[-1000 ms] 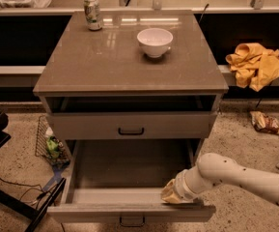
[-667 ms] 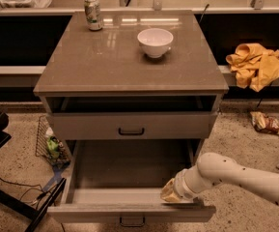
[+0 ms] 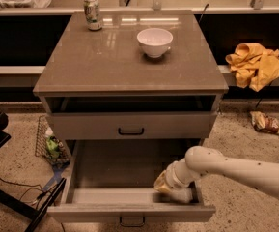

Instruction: Open middle drawer

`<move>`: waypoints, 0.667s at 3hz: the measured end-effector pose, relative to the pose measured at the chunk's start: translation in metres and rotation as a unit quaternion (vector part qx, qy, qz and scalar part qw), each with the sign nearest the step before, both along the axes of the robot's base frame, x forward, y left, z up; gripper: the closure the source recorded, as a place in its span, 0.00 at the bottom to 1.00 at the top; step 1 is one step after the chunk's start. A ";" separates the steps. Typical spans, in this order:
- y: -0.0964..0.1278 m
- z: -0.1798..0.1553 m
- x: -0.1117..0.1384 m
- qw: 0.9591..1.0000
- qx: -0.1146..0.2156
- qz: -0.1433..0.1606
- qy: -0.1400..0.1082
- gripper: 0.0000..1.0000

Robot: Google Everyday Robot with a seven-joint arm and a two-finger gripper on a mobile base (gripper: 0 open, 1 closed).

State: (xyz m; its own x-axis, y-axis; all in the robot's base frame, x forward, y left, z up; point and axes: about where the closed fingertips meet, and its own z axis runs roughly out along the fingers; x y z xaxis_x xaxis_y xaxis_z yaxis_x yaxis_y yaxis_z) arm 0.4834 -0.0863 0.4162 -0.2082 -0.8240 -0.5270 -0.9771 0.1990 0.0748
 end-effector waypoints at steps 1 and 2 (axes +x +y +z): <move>0.004 -0.034 0.010 1.000 -0.015 -0.006 0.019 1.00; -0.002 -0.062 -0.017 0.998 -0.008 -0.031 0.057 1.00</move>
Offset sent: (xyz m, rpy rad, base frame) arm -0.0719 -0.0312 -0.1000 0.0056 0.2401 -0.1685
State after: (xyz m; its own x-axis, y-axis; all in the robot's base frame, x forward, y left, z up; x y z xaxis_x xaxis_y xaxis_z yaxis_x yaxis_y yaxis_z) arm 0.4669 -0.0883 0.3546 -0.3164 -0.8162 -0.4835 -0.9484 0.2605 0.1808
